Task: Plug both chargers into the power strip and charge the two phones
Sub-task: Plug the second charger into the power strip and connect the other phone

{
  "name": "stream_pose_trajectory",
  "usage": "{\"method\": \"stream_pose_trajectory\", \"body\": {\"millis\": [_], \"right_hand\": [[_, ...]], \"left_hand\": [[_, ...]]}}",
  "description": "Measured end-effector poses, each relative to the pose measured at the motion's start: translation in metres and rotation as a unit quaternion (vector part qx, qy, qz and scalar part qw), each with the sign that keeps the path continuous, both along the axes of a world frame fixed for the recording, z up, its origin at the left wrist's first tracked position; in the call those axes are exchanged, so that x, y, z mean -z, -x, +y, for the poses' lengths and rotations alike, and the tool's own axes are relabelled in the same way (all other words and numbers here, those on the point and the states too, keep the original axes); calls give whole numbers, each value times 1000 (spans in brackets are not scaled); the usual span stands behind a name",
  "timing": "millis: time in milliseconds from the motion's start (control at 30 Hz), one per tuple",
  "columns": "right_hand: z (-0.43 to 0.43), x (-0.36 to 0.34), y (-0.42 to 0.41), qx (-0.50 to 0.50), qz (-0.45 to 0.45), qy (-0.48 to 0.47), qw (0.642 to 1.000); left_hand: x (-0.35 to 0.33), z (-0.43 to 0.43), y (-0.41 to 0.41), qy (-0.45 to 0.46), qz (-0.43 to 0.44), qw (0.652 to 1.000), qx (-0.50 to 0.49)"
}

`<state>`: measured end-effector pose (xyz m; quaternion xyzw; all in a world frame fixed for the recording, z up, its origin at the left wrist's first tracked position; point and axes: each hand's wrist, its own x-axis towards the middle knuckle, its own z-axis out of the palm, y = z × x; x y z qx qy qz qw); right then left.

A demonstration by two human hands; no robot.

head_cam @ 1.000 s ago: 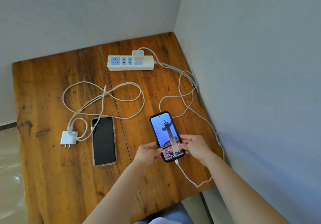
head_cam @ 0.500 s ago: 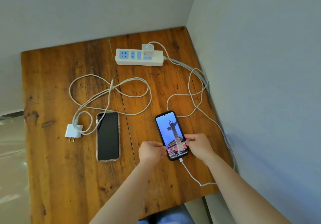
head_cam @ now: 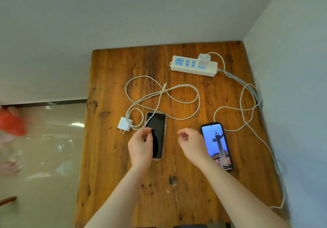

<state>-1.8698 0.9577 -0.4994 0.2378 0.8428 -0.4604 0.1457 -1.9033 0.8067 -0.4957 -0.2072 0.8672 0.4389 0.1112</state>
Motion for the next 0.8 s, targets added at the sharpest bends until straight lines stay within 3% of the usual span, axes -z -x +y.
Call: {"method": "stream_pose_trajectory", "body": {"millis": [133,233,333,433,533,633,700,733,800], "right_hand": [[-62,-5,24,-59,42,-6,997],[-111,-5,45,-124,110,-87,982],[-149,2,66,-218,173,-234,932],[-169,12,85,-302,114,-374,869],[-177,18,98,-338,49,-469,815],[-182,22,106,-348,50,-502,790],[-180,21,109,-306,55,-456,834],[-178,18,110,-243,58,-396,883],[-171,0,112,-53,62,-187,979]], "left_hand": [[8,-67,24,40,55,997,-32],[22,-116,43,46,33,998,13],[36,-159,58,27,2,986,167],[42,-190,74,30,-11,950,312],[44,-204,91,34,-28,919,392],[42,-207,107,27,-48,901,430],[39,-203,120,12,-52,902,429],[36,-201,127,-1,-49,908,416],[27,-194,142,-42,-37,924,379]]}}
